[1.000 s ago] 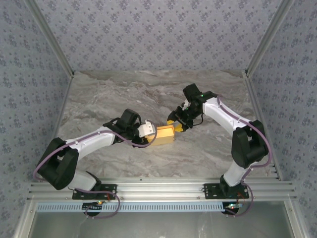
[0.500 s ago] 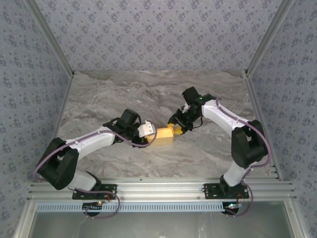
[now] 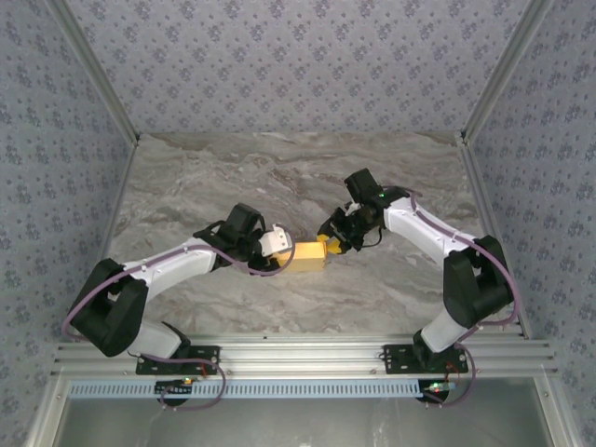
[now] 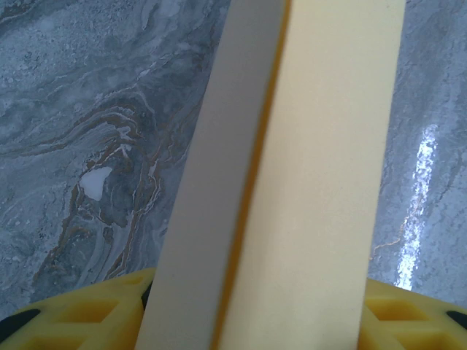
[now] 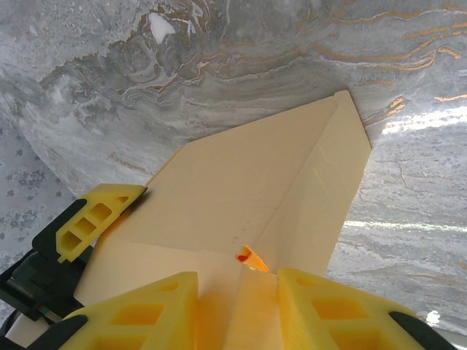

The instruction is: Fold the paper box

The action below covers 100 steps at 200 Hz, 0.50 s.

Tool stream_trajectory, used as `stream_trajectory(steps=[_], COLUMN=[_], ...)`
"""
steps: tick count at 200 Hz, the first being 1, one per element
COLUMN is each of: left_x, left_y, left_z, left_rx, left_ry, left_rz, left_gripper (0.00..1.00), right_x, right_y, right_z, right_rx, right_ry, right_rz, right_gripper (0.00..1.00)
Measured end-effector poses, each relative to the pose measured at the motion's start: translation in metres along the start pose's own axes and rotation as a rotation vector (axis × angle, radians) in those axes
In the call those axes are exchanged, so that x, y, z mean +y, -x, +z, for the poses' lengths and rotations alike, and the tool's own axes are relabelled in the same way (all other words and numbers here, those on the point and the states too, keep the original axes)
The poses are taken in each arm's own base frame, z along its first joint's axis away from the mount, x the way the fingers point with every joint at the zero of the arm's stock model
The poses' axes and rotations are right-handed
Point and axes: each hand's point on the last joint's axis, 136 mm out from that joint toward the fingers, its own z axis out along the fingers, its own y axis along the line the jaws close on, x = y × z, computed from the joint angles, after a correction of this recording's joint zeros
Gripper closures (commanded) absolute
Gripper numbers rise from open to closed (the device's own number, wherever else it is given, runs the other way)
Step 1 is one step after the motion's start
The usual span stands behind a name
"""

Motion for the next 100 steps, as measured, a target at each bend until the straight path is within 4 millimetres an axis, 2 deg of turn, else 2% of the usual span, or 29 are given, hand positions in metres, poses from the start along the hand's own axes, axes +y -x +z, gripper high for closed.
stream_trajectory(steps=[100], left_x=[0.0032], left_y=[0.0040], left_z=[0.0031], left_rx=[-0.024], left_ry=[0.014], left_rz=[0.033], left_gripper=[0.46], right_x=[0.0044], right_y=[0.0012], right_z=[-0.0045], right_rx=[-0.018], right_ry=[0.011], right_rz=[0.031], right_gripper=[0.64])
